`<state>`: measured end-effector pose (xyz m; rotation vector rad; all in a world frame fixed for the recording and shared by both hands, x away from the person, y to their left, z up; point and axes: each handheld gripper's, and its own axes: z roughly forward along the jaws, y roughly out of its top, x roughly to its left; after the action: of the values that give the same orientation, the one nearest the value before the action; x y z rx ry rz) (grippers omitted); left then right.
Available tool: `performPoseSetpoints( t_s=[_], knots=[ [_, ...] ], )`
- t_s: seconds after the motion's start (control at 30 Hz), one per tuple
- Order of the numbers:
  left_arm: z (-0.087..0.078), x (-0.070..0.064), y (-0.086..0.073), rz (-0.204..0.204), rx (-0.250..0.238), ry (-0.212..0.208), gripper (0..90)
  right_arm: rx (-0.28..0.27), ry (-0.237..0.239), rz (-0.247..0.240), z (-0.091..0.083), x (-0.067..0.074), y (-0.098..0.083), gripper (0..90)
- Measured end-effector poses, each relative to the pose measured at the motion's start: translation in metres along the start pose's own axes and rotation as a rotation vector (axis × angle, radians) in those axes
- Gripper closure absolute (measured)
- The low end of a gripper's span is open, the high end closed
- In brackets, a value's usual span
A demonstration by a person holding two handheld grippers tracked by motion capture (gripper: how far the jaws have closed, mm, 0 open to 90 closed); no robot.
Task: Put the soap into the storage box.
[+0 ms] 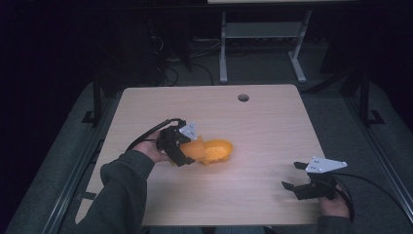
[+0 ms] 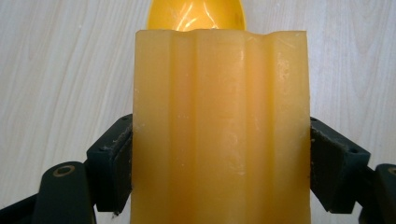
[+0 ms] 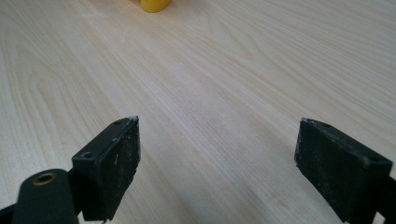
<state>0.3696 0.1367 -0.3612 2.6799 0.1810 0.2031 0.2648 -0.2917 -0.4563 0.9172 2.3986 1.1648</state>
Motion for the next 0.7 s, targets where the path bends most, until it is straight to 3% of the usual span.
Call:
performPoseSetpoints(
  t_s=[0.7],
  knots=[
    [0.015,0.013,0.025,0.027,0.000,-0.021,20.9,-0.010,0.004,0.001,-0.001,-0.001,-0.001,13.7]
  ],
)
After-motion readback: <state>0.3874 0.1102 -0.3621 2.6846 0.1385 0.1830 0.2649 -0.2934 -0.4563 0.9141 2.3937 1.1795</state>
